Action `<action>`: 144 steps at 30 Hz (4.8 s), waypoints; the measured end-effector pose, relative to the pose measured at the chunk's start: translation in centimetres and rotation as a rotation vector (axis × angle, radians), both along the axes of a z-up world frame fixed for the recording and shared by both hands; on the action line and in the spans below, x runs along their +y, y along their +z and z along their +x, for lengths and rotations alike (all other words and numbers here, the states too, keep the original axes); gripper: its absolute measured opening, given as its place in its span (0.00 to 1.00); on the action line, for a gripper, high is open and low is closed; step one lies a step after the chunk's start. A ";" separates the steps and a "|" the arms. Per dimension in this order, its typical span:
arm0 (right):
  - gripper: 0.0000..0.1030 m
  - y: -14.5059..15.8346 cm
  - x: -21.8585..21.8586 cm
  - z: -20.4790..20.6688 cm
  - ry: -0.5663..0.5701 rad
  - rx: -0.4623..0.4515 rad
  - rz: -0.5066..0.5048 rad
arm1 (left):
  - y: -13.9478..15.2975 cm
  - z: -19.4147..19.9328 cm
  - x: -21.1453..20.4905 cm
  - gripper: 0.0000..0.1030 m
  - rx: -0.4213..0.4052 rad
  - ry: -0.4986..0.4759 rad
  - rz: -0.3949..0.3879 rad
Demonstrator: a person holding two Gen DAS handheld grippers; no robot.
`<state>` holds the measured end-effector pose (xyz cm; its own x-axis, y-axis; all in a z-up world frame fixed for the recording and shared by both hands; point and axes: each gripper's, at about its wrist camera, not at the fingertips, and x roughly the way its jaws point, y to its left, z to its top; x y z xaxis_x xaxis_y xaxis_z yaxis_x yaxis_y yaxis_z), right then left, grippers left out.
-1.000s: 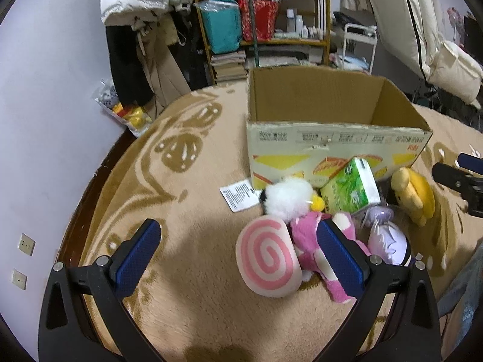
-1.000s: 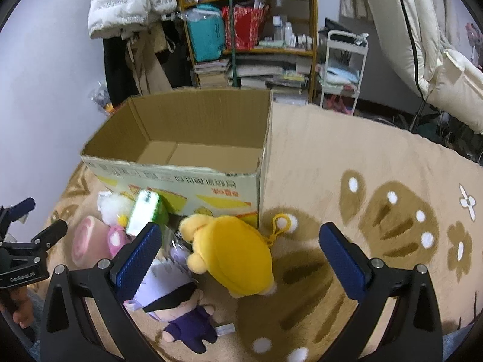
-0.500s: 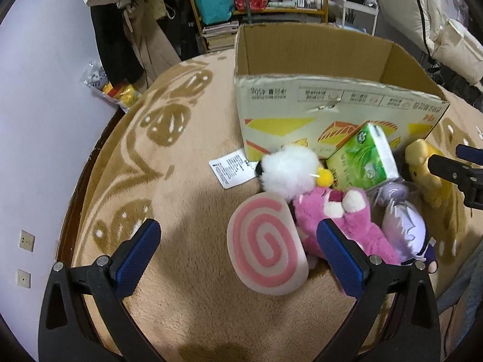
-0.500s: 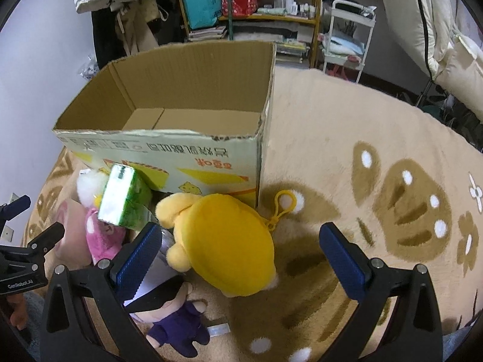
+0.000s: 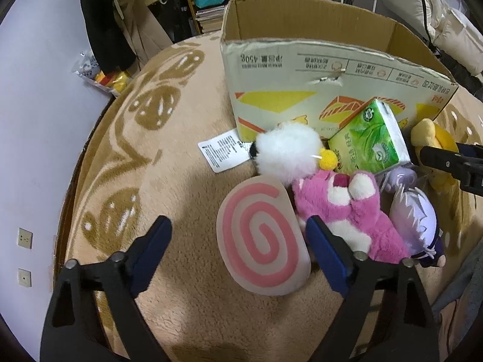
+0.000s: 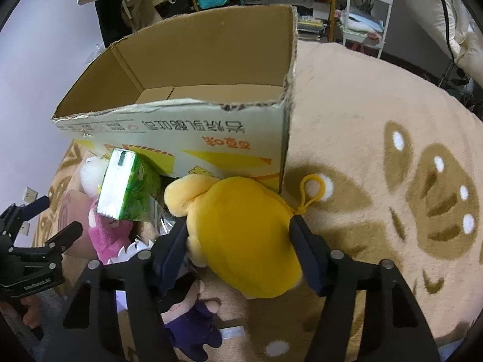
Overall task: Organize soft objects
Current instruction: 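Grasp the pink swirl cushion with the left tool while the right tool grasps the yellow plush, then carry both toys over the box and open both tools to drop them, then move both tools back down toward the remaining toys beside the box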
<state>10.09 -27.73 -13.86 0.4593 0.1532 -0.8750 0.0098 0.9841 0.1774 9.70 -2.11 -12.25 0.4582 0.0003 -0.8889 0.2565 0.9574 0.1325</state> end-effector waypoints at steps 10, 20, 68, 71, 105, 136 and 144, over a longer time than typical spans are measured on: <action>0.64 -0.3 0.2 0.0 -0.002 0.002 0.002 | 0.1 -0.2 0.3 0.54 0.029 -0.009 -0.069; 0.60 0.9 0.3 -1.0 -0.029 -0.042 -0.056 | 2.3 -1.6 0.5 0.44 -0.069 0.005 -0.082; 0.59 13.5 -0.5 -5.9 -0.073 -0.632 -0.012 | 16.6 -4.3 0.2 0.40 -0.659 -0.004 -0.177; 0.59 13.7 -0.5 -5.1 -0.072 -0.641 -0.022 | 17.4 -3.3 -0.4 0.40 -0.682 -0.017 -0.182; 0.60 9.7 -1.2 2.4 0.024 -0.619 0.051 | 10.2 5.7 -4.1 0.41 -0.594 -0.074 -0.248; 1.00 8.9 -1.1 -0.2 -0.011 -0.558 0.040 | 9.1 3.1 -3.1 0.90 -0.506 -0.020 -0.152; 1.00 9.4 -2.1 -2.1 -0.052 -0.546 0.065 | 9.5 0.7 -2.2 0.97 -0.499 -0.003 -0.100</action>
<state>8.01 -29.79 -4.41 0.8522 0.1634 -0.4971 -0.0519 0.9717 0.2304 10.44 -4.34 -2.70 0.8270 -0.0755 -0.5571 0.1882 0.9710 0.1477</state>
